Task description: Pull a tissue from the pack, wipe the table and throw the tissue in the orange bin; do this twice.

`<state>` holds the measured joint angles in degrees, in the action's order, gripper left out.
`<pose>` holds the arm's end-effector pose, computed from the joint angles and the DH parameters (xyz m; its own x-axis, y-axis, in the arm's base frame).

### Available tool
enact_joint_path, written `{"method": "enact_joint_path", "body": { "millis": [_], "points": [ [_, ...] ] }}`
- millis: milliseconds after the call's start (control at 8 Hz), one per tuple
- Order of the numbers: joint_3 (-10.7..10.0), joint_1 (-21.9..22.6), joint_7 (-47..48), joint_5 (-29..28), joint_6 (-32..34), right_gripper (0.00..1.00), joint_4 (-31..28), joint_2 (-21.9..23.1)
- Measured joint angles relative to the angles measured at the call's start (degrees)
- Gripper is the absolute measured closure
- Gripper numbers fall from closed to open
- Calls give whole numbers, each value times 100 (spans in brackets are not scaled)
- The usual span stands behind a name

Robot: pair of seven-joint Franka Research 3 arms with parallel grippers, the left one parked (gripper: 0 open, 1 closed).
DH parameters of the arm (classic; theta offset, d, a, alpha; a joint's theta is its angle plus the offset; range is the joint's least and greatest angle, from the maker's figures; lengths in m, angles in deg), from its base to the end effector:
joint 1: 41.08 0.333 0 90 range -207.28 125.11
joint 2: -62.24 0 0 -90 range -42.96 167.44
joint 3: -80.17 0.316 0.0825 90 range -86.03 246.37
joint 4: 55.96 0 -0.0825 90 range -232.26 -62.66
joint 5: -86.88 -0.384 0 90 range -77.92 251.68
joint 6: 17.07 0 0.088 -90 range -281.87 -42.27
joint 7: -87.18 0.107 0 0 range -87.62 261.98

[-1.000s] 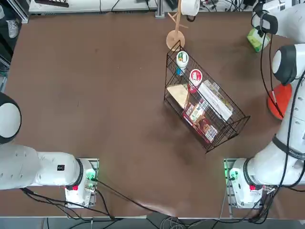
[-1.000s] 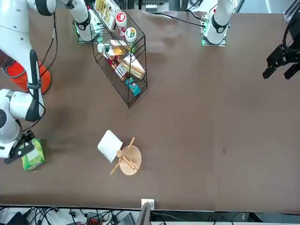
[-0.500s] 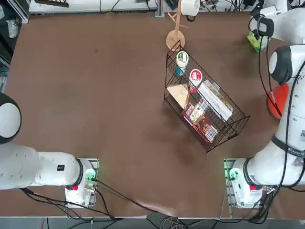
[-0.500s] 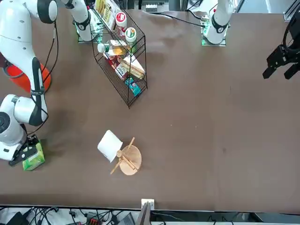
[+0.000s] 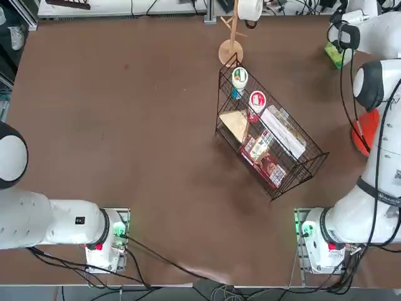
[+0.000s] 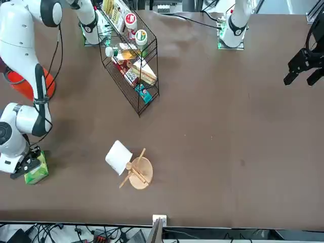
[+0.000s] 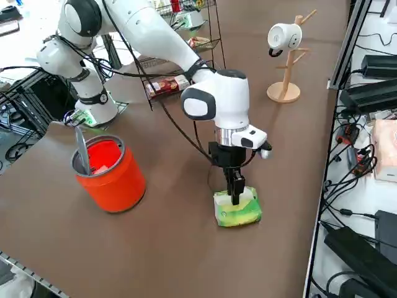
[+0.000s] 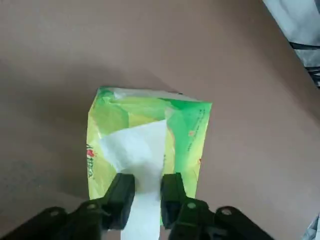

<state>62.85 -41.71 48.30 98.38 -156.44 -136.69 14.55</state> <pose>0.7282 -0.1828 0.2422 0.8192 0.5635 -0.1065 0.5556 -0.7340 0.3905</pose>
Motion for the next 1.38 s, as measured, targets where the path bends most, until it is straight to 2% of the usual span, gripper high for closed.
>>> {"method": "enact_joint_path", "body": {
  "millis": [125,250,500,1125,1375],
  "points": [
    [0,-1,-12,0,0,88,29,0],
    [0,-2,-17,0,10,96,64,0],
    [-2,-5,-36,-1,89,99,141,10],
    [-4,2,-266,-1,967,99,562,288],
    [-5,53,-277,-1,1749,99,633,612]
  ]
}}
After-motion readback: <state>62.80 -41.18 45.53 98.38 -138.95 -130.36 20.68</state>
